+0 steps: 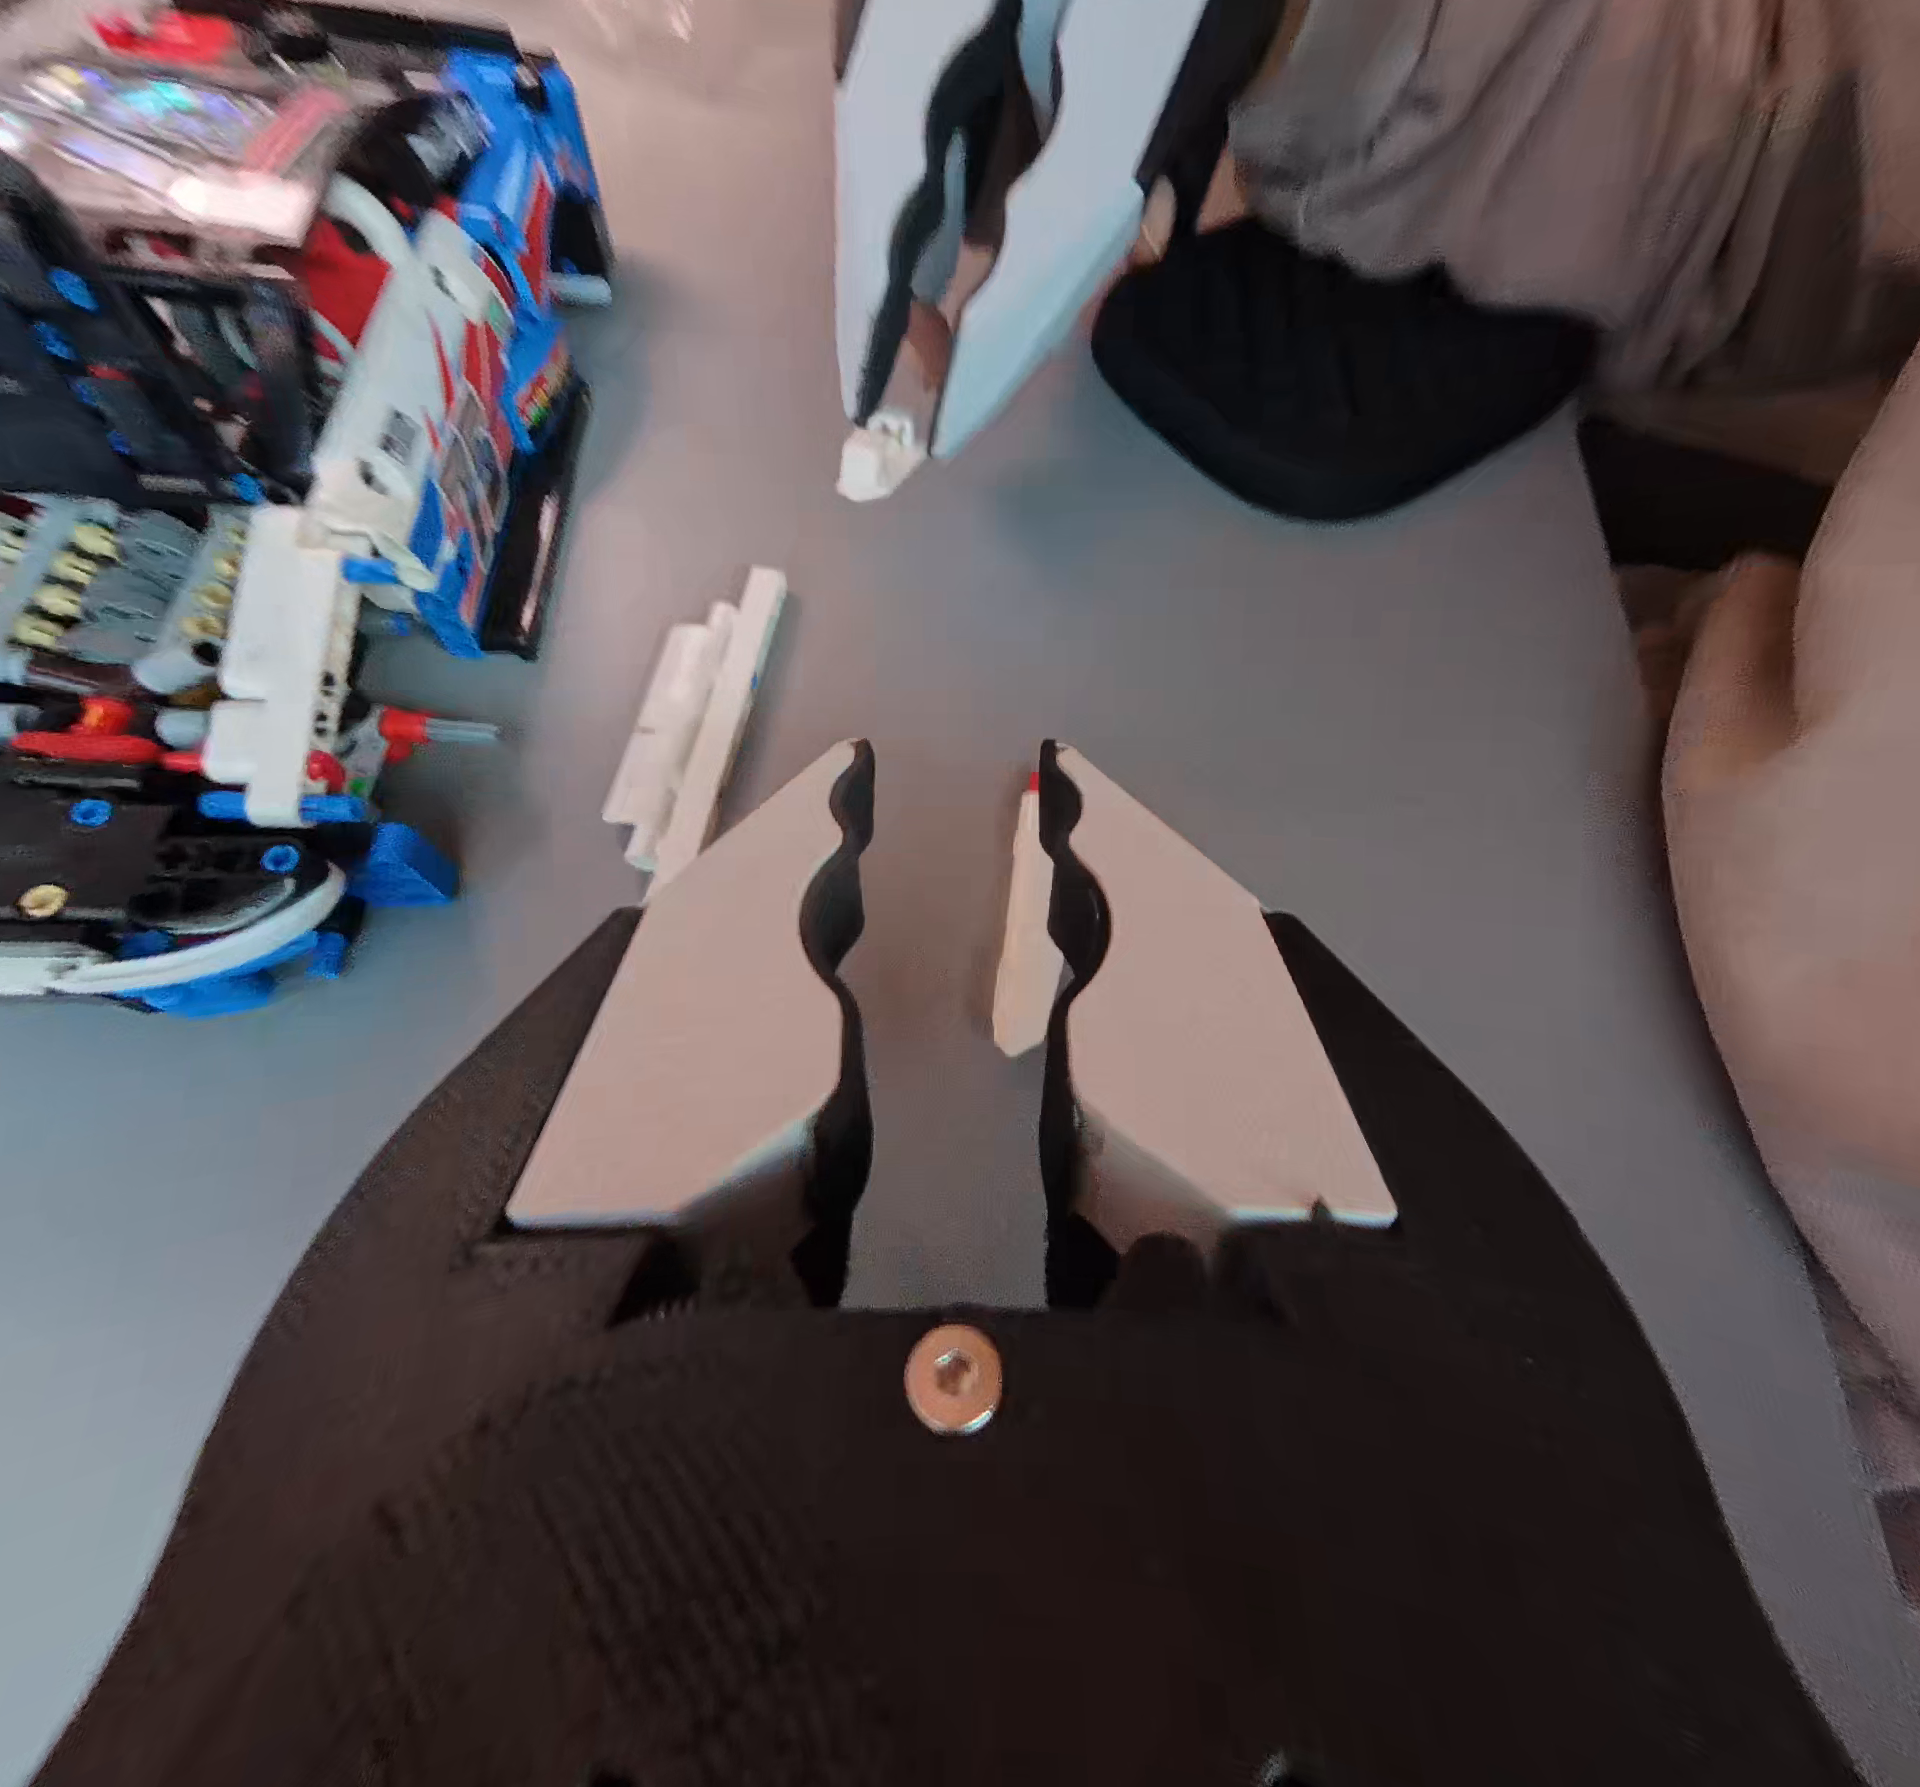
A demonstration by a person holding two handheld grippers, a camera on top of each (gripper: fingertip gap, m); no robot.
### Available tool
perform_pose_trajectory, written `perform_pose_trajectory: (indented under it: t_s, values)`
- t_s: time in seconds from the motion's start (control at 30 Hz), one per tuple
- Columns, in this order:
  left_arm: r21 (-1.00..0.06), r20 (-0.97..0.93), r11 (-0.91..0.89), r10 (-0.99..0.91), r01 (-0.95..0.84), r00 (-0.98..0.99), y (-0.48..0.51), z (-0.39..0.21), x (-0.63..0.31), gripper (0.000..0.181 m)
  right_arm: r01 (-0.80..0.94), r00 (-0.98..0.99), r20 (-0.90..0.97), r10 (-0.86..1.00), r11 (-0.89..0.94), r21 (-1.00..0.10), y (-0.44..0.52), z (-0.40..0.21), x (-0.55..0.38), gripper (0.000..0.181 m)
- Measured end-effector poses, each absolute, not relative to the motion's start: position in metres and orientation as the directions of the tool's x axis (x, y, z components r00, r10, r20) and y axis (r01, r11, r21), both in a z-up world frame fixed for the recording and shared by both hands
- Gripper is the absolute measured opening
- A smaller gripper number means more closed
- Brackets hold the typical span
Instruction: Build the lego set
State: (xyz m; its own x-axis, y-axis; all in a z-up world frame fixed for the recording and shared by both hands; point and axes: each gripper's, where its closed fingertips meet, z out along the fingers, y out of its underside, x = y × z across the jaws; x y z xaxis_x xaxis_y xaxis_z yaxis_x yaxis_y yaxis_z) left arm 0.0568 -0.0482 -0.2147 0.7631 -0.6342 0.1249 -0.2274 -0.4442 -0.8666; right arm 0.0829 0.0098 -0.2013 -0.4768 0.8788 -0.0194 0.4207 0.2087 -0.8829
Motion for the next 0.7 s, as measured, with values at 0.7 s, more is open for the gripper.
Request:
perform_pose_trajectory:
  t_s: [0.7]
  values:
    - [-0.947, 0.311, -0.132, -0.618, 0.294, 0.722, -0.027, -0.117, 0.073, 0.013, 0.004, -0.557, -0.381, 0.738, -0.456, -0.89, -0.035, -0.107, 0.058, 0.012]
